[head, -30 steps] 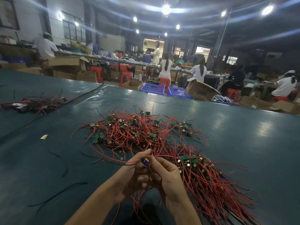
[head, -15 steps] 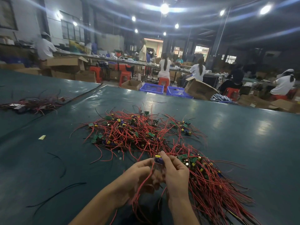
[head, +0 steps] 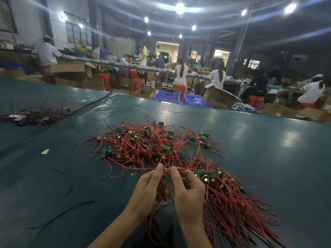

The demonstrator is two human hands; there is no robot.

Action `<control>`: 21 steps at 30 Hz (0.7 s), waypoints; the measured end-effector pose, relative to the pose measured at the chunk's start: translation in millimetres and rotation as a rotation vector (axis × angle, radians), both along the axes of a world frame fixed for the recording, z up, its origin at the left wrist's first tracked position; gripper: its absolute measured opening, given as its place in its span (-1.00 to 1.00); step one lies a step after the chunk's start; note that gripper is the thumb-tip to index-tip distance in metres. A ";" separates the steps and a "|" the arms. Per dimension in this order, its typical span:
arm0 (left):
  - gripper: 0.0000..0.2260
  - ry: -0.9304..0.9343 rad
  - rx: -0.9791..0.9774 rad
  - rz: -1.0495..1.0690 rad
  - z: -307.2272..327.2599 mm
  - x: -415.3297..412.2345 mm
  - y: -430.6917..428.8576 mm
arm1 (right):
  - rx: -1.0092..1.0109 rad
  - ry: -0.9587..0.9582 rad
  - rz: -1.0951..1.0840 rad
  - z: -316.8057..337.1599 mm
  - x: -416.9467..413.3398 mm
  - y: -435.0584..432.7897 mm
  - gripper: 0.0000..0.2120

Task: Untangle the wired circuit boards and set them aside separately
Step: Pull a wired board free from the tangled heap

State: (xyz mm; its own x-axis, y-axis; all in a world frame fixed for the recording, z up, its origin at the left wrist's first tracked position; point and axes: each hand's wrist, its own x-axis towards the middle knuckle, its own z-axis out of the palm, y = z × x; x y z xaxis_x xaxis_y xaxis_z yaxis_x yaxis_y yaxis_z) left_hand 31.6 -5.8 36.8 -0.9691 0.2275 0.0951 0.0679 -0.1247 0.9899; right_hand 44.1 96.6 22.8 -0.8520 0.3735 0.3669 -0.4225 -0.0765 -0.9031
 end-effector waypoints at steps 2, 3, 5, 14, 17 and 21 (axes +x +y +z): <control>-0.66 -0.010 -0.007 0.012 -3.9 -1.4 -3.1 | 0.003 0.011 0.050 0.9 2.1 -2.1 -0.74; -0.68 -0.020 -0.018 0.026 -4.8 -1.9 -3.0 | 0.013 0.011 0.070 1.1 3.0 -2.6 -0.74; -0.72 -0.028 -0.048 0.048 -6.9 -2.1 -3.5 | 0.050 0.010 0.091 1.6 4.5 -2.8 -0.74; -0.71 0.037 -0.088 0.097 -7.1 -0.2 -2.0 | -0.229 -0.284 0.130 8.7 1.2 -1.8 -0.74; -0.73 0.053 -0.072 0.094 -9.9 -1.4 -3.2 | -0.339 -0.385 0.177 11.3 2.1 -2.7 -0.74; -0.73 0.079 -0.055 0.080 -10.1 -3.6 -2.2 | -0.330 -0.357 0.189 13.4 4.2 -3.1 -0.72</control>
State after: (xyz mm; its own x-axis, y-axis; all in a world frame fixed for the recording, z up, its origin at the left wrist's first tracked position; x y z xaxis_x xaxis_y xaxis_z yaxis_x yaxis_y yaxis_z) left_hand 28.1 -8.0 26.6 -0.9744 0.1568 0.1610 0.1532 -0.0610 0.9863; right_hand 48.3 93.4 36.2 -0.9664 0.2475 -0.0697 -0.0441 -0.4266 -0.9034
